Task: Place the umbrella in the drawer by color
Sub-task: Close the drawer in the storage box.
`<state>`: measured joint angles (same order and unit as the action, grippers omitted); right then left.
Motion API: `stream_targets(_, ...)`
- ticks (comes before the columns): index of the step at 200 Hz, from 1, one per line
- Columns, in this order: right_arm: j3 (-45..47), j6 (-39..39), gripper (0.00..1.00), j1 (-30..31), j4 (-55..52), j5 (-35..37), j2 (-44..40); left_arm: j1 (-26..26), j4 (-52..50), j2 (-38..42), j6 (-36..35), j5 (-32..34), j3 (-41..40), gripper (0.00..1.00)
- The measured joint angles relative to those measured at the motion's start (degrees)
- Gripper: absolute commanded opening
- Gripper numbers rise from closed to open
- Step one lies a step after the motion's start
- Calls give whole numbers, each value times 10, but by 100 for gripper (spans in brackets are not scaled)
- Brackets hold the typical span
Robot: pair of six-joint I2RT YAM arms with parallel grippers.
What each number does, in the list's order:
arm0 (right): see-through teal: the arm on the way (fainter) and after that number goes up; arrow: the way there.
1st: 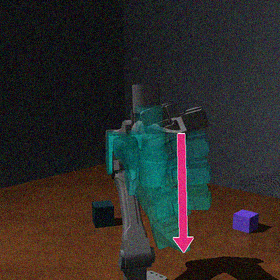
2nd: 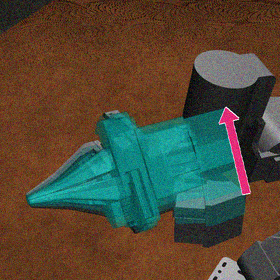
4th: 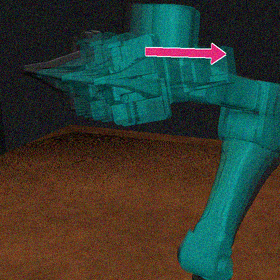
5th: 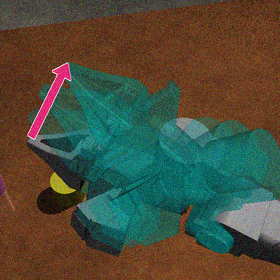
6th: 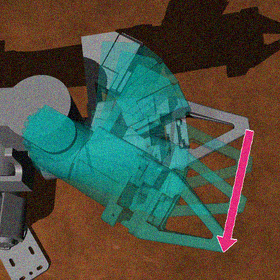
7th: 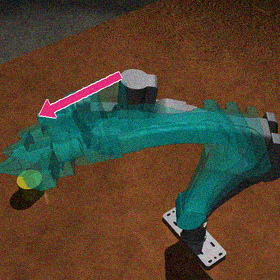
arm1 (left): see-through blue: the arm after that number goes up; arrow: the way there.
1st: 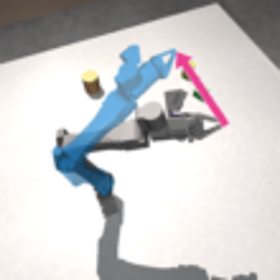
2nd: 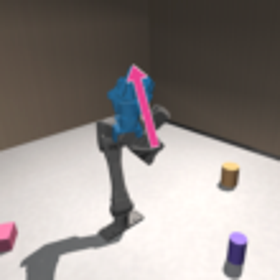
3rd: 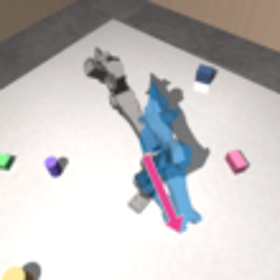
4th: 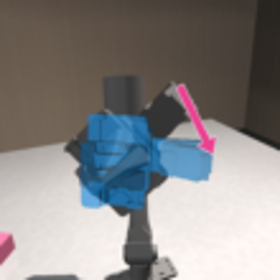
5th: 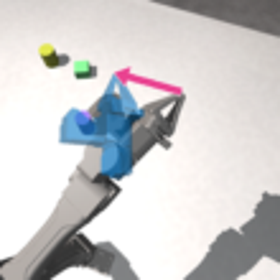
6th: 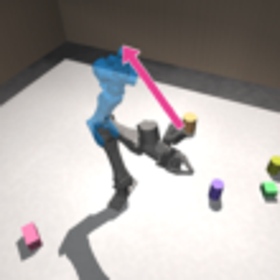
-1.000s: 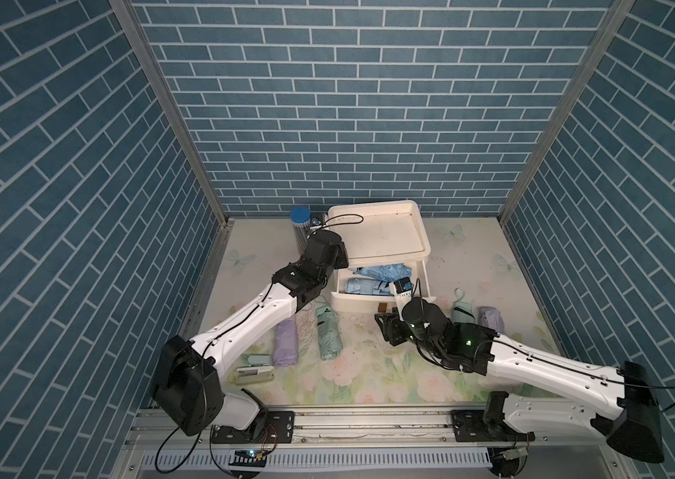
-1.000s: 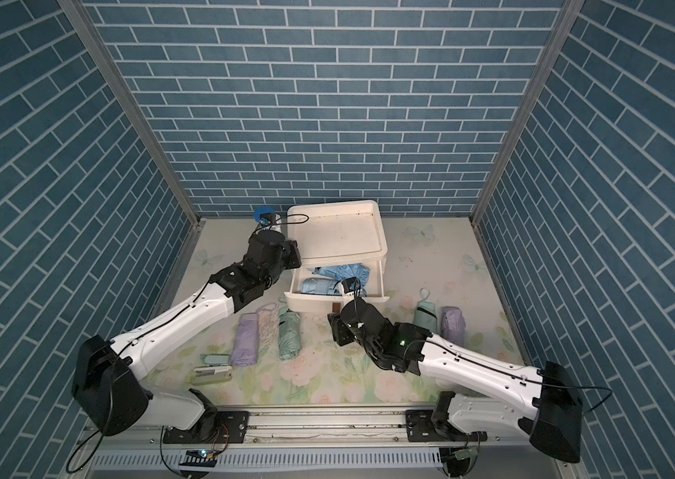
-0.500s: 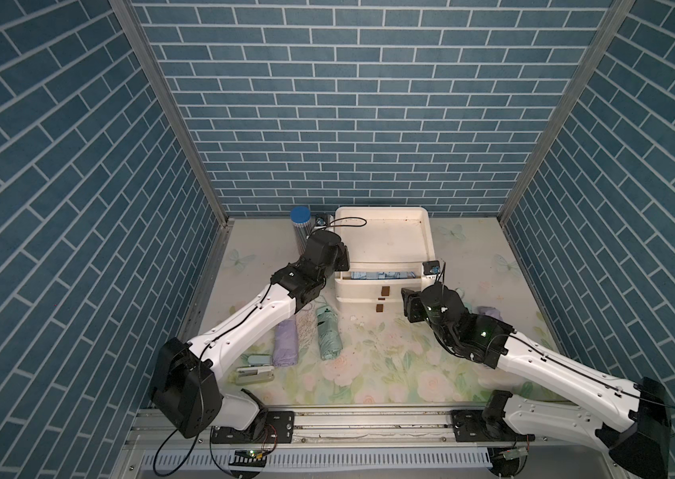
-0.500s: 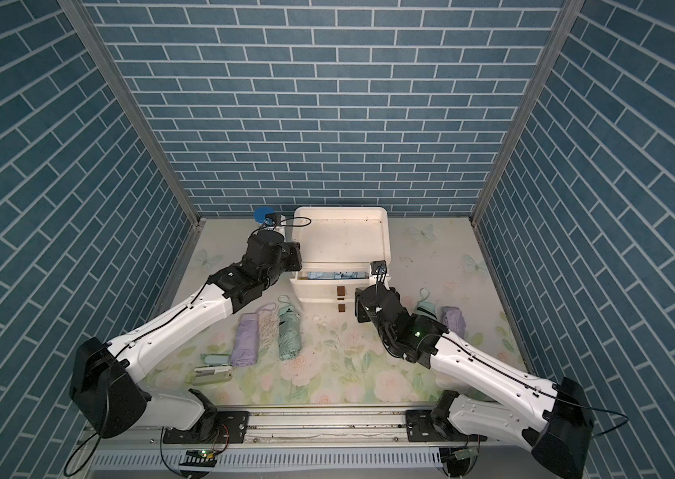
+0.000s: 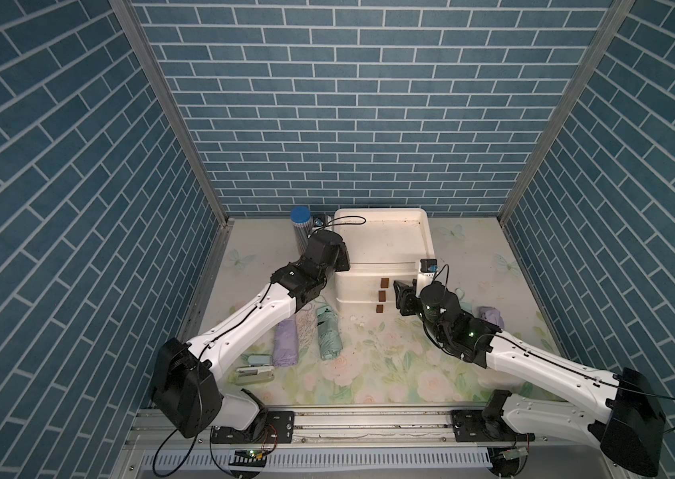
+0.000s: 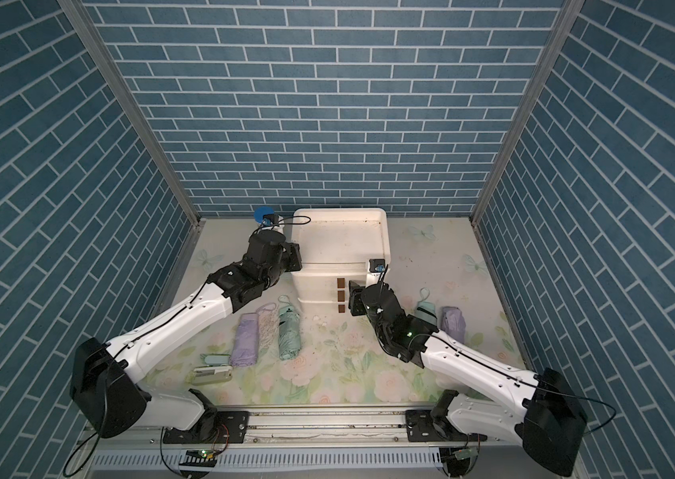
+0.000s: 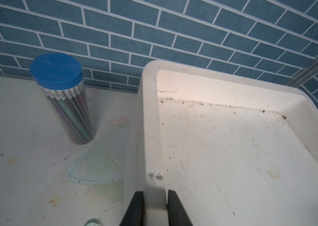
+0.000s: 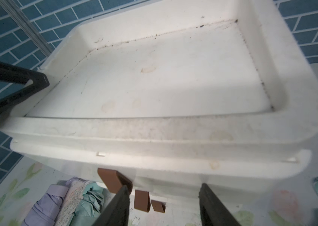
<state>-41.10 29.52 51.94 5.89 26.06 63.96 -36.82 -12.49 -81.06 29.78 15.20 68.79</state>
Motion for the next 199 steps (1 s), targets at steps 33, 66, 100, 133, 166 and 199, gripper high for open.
stream_targets(33, 27, 0, 64, -5, 52, -2, 0, 0, 1, 0, 5, 0, 0, 0)
stream_targets(66, 44, 0, 76, -6, 90, 3, 3, 0, 1, 0, 7, 0, 0, 0)
stream_targets(100, 46, 2, 78, -6, 101, 24, 18, 0, 1, 1, 13, 1, -1, 0)
stream_targets(133, 50, 2, 76, -8, 112, 33, 28, 0, 1, 1, 25, 4, -2, 0)
stream_targets(166, 106, 4, 76, -16, 172, -38, 7, -2, 2, 1, 43, 11, -3, 0)
stream_targets(199, 203, 54, 80, -18, 249, -117, -34, -4, 8, 2, 61, 19, -8, 0)
